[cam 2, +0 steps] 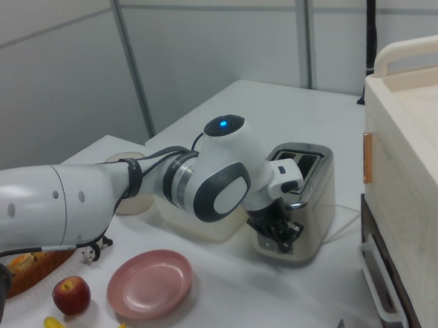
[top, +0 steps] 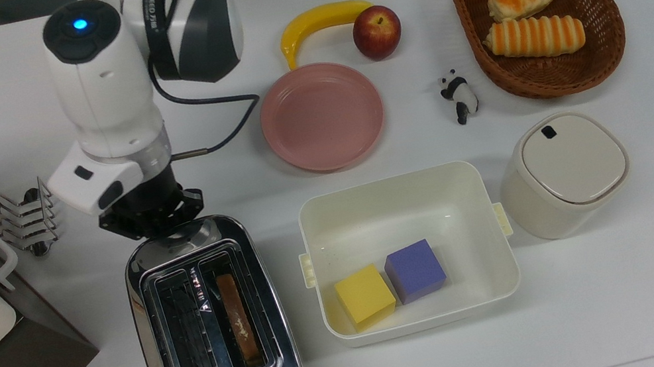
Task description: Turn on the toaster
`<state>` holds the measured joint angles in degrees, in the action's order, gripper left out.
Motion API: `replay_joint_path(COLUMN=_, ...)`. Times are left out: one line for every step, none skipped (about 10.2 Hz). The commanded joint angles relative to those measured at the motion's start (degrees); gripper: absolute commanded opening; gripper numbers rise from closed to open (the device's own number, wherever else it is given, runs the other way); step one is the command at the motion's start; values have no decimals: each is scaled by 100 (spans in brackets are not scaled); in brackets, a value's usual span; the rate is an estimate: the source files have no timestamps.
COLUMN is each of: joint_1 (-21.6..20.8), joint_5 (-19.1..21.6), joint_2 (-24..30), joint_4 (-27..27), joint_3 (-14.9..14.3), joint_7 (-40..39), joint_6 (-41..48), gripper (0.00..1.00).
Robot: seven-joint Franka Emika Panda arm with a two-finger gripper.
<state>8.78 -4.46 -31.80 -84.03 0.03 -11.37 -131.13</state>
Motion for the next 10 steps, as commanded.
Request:
replay_joint_path(joint_1=-8, joint_5=-90, joint_2=559, joint_4=-61, joint_3=-56, joint_7=-67, joint_6=883, gripper=0)
replay_joint_path(joint_1=-43, joint_5=-90, joint_2=744, joint_4=-61, joint_3=-47, joint_7=-58, joint_6=1200, gripper=0)
replay_joint_path(joint_1=-61, joint_5=-81, joint_2=937, joint_4=-61, joint_3=5, joint_7=-23, joint_6=1525, gripper=0)
replay_joint_path(joint_1=-157, joint_5=-73, joint_2=1096, joint_4=-61, joint_3=23, joint_7=134, joint_6=1842, gripper=0)
replay_joint_path(joint_1=-262, joint_5=-73, joint_2=1245, joint_4=-61, joint_3=15, joint_7=300, joint_6=2080, gripper=0)
replay_joint_path(joint_1=-350, joint_5=-73, joint_2=1395, joint_4=-61, joint_3=23, joint_7=372, joint_6=2361, gripper=0)
replay_joint_path(joint_1=-464, joint_5=-55, joint_2=1562, joint_4=-61, joint_3=23, joint_7=399, joint_6=2694, gripper=0)
replay_joint_path(joint_1=-578, joint_5=-20, joint_2=1711, joint_4=-61, joint_3=23, joint_7=416, joint_6=3020, gripper=0)
replay_joint_path(joint_1=-710, joint_5=-11, joint_2=1843, joint_4=-61, joint_3=23, joint_7=495, joint_6=3284, gripper=0)
replay_joint_path(joint_1=-781, joint_5=-11, joint_2=1966, joint_4=-69, joint_3=23, joint_7=548, joint_6=3521, gripper=0)
